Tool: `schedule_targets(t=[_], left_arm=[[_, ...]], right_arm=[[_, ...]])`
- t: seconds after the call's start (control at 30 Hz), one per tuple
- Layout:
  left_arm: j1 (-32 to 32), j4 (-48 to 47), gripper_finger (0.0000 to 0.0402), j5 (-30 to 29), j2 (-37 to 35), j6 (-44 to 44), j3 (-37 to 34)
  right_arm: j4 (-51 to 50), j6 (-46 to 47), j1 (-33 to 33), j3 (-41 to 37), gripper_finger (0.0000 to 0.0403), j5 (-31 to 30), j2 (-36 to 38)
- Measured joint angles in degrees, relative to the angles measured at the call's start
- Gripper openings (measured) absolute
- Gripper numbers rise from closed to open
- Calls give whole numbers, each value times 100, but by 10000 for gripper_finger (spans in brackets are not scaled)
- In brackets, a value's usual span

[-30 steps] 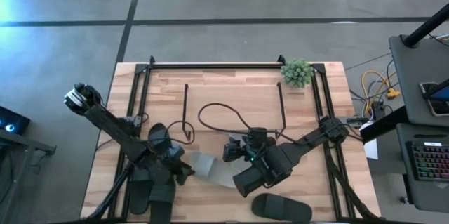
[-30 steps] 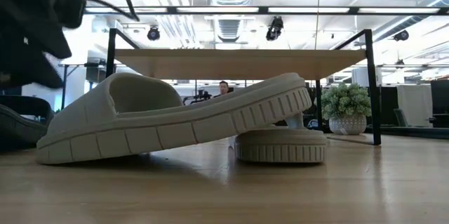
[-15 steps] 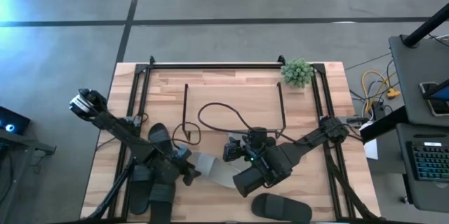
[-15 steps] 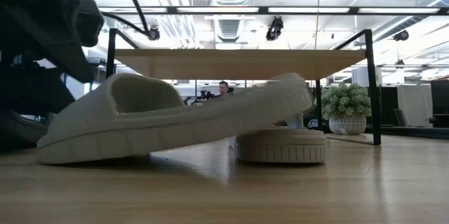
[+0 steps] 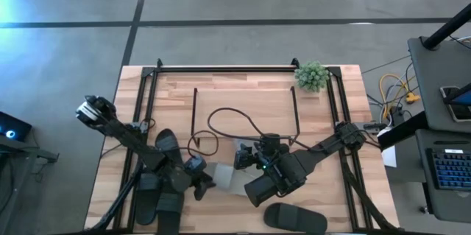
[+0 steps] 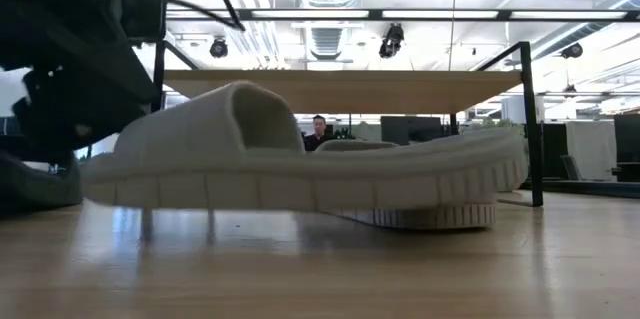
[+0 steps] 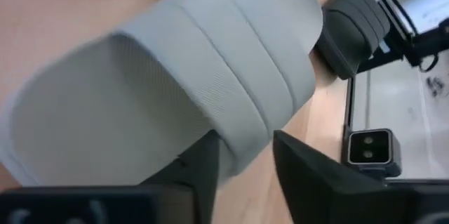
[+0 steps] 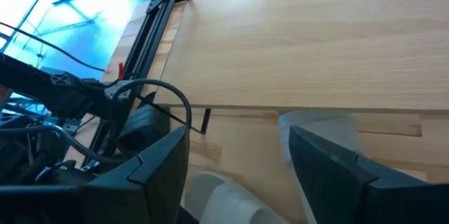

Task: Pick and place slides into the shelf
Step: Move the left gray slipper to the middle of the table

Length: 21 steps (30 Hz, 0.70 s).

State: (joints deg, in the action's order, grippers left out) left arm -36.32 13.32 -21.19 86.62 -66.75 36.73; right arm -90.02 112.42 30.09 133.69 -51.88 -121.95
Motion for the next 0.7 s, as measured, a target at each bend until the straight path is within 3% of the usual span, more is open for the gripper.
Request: schedule_targets(t=[0.2, 0.33, 0.5, 0.7], left_arm=[[-15, -45, 10, 289, -272, 331, 0], [-96, -676, 3, 429, -605, 281, 9], [-74, -2124, 1, 721, -992, 277, 205], [37, -2339, 4, 845, -1093, 267, 228]], right_arm=[[0, 2, 0, -11, 235, -3, 0], [0, 0, 5, -11, 235, -4, 0], [0, 37, 2, -11, 235, -4, 0], [0, 155, 2, -11, 235, -20, 0]])
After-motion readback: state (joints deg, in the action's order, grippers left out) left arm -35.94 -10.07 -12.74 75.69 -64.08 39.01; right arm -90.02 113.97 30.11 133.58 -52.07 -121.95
